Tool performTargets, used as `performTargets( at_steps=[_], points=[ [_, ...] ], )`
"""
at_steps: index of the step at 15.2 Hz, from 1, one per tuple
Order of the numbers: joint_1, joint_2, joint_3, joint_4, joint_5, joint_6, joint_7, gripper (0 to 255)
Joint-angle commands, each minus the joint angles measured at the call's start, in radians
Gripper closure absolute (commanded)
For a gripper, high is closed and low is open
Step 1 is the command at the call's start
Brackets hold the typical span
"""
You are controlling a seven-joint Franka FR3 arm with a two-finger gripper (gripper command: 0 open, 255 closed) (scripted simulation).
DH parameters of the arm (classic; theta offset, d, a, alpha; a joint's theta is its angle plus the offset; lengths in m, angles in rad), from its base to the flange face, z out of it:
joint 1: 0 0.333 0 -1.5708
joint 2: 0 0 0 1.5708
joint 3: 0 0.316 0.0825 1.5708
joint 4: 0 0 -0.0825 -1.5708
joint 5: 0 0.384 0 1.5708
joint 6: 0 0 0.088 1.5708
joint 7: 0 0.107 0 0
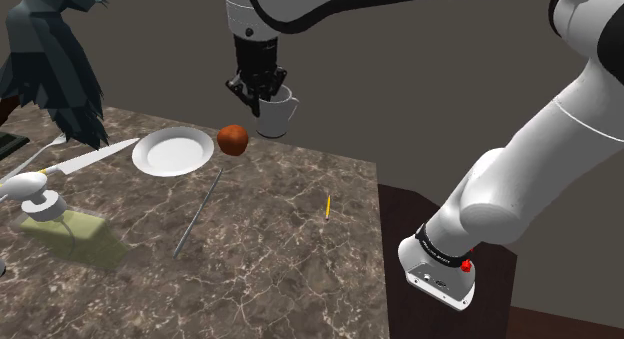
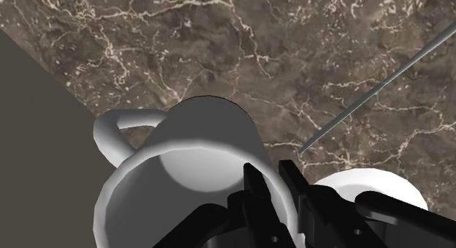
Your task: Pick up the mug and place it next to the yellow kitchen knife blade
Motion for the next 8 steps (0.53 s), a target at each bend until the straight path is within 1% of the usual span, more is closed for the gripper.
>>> performTargets(
  at_steps=[1,5,8],
  points=[
    [0.017,0.069,0.024,0.056,-0.025,0.005,0.052,255],
    [0.067,0.199,0.061,0.177,-0.08,-0.005,0.153,255],
    [0.115,0.306,0.079,0.285,-0.127,-0.023,0.223,255]
  ],
)
